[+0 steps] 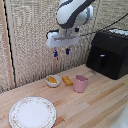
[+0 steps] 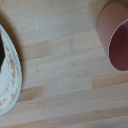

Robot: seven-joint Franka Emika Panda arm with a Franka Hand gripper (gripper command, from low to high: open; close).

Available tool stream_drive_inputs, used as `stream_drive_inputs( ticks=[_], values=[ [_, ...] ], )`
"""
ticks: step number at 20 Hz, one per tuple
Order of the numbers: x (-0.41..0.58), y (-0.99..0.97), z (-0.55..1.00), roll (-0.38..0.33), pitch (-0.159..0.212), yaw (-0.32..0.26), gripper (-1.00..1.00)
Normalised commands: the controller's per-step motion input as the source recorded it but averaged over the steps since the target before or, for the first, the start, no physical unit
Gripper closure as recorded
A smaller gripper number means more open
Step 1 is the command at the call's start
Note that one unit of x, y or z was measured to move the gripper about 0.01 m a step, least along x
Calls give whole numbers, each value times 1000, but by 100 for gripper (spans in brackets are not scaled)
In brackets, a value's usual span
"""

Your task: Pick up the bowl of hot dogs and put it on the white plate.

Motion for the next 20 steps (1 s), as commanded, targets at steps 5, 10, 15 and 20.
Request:
stream_drive_inputs(
  ticks=[5,10,15,20],
  values=[
    [442,-115,-194,19,37,-196,-100],
    [290,-222,-239,35,50,-175,-100],
    [160,-279,-287,30,66,-135,-100],
    [29,-151,-360,3,89,-45,-100]
  ],
)
